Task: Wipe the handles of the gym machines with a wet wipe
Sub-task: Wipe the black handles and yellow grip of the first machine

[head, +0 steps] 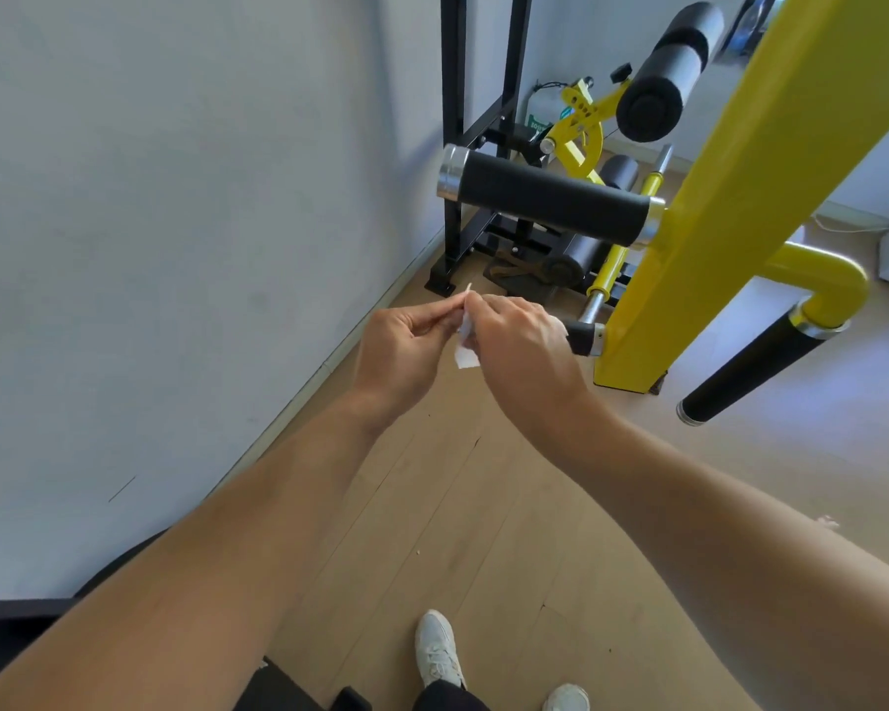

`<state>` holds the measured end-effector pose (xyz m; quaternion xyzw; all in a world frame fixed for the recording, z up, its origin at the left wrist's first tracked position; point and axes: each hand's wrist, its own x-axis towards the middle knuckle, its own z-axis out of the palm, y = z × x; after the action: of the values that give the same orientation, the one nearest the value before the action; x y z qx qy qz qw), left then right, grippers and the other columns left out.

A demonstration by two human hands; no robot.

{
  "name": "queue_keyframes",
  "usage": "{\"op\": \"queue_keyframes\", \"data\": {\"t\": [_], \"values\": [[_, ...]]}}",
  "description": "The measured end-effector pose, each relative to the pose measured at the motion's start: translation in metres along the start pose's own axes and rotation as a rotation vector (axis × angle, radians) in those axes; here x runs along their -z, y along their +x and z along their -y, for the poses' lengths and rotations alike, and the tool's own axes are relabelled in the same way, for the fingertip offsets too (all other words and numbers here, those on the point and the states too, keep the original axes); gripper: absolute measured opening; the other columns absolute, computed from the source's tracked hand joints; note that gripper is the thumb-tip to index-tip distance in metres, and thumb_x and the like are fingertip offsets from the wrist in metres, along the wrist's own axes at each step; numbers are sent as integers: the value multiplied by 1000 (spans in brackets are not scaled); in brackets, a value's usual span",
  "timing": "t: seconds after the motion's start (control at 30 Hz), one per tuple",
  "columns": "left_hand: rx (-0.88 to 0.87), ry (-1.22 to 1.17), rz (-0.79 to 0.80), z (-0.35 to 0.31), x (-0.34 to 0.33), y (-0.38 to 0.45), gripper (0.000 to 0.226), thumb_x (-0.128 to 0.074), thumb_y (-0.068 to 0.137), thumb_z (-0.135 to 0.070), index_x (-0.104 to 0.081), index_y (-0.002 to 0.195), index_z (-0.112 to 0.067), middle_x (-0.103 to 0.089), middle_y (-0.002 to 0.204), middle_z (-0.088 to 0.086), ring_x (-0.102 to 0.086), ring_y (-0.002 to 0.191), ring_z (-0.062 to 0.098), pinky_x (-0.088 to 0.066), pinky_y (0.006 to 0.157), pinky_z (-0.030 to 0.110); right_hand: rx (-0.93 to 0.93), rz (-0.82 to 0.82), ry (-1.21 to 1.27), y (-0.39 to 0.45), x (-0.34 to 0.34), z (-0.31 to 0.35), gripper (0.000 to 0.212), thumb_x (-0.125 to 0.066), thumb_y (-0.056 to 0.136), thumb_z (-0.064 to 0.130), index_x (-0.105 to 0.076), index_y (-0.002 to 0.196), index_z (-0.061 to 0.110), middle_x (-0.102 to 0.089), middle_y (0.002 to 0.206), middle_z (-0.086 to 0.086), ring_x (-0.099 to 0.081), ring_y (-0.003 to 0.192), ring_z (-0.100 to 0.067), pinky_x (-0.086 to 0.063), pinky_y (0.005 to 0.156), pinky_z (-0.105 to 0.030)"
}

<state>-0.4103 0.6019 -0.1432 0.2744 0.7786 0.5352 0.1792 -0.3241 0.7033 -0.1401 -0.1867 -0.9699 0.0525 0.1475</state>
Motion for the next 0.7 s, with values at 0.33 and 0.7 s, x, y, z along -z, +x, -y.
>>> {"op": "queue_keyframes", "data": {"t": [0.33,0.7], "values": [[-85,215,-59,-5,-11,-11,29,-62,99,-24,-71,125,-17,-74,118,1,-65,106,9,-49,84,10,-3,-26,-205,-41,24,-33,51,-74,75,-4,-62,125,0,-71,103,-16,-69,91,-33,-57,70,-38],[-611,245,-356,-41,-63,-51,11,-65,95,-7,-73,103,-4,-72,95,3,-65,89,19,-51,81,23,-605,-132,1146,-137,53,-92,21,-72,88,15,-77,91,35,-75,82,16,-68,75,-2,-54,67,-16]]}}
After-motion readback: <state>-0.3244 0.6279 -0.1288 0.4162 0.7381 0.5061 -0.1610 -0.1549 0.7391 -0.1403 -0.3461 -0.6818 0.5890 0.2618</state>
